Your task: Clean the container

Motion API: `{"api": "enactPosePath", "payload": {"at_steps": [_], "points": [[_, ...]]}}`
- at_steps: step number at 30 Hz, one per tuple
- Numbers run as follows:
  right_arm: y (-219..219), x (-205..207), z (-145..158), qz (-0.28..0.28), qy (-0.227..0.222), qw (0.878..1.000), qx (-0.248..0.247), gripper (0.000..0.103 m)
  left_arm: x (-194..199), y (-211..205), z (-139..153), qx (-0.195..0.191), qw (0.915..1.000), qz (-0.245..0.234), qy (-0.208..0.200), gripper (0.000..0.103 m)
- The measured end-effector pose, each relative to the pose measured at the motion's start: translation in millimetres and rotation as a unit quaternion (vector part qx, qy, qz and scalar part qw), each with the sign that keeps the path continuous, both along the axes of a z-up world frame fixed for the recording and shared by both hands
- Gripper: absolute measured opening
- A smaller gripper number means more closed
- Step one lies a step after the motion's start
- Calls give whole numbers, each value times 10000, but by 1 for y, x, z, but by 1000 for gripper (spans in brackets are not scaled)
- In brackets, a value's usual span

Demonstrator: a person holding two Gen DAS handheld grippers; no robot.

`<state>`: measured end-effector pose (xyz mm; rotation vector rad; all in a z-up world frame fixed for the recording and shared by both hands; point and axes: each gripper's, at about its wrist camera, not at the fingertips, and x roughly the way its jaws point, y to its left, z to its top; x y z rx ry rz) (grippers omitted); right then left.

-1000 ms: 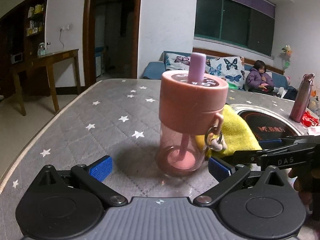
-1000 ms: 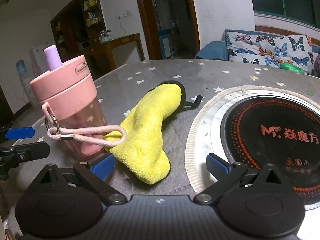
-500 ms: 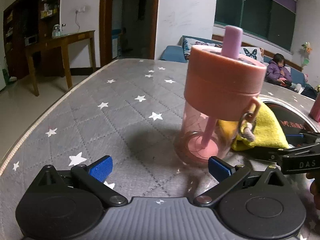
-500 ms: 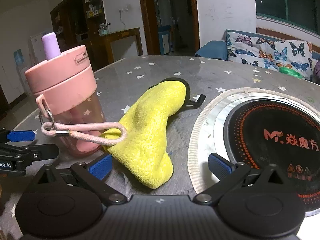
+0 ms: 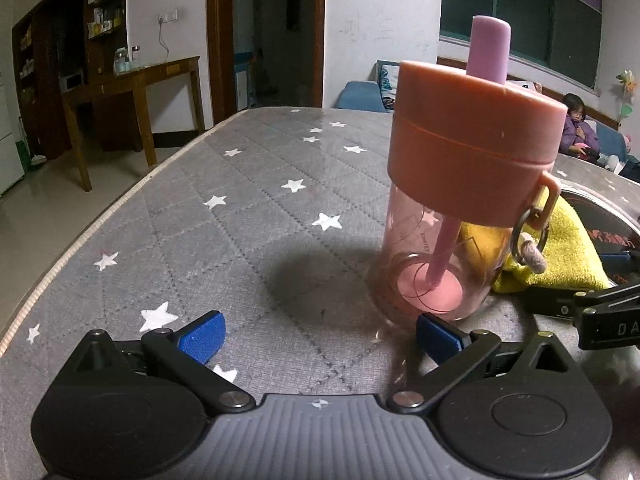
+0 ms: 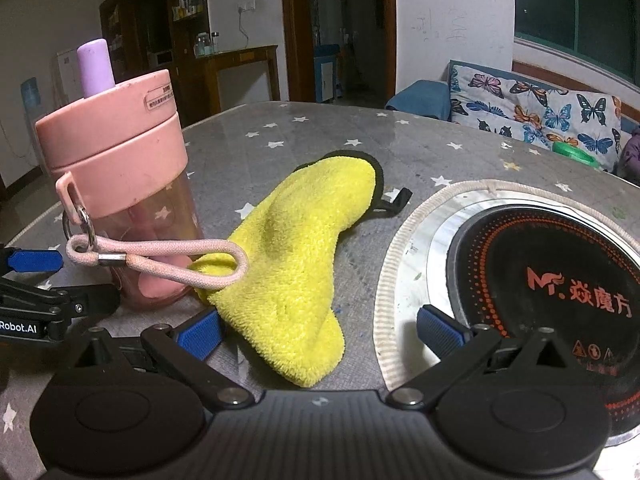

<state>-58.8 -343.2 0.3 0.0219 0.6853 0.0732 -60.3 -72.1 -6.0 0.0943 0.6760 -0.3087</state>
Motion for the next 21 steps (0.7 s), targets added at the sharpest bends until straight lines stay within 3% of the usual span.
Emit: {"api": "enactPosePath", "payload": {"at_steps": [6, 21], "points": [[0, -1, 2, 11, 9, 10000, -3, 103, -1, 4, 1, -45, 9999, 119, -12, 103], [3, -6, 3, -2, 21, 10000, -20, 103, 21, 29, 5, -74, 9942, 1076, 46, 103]]}}
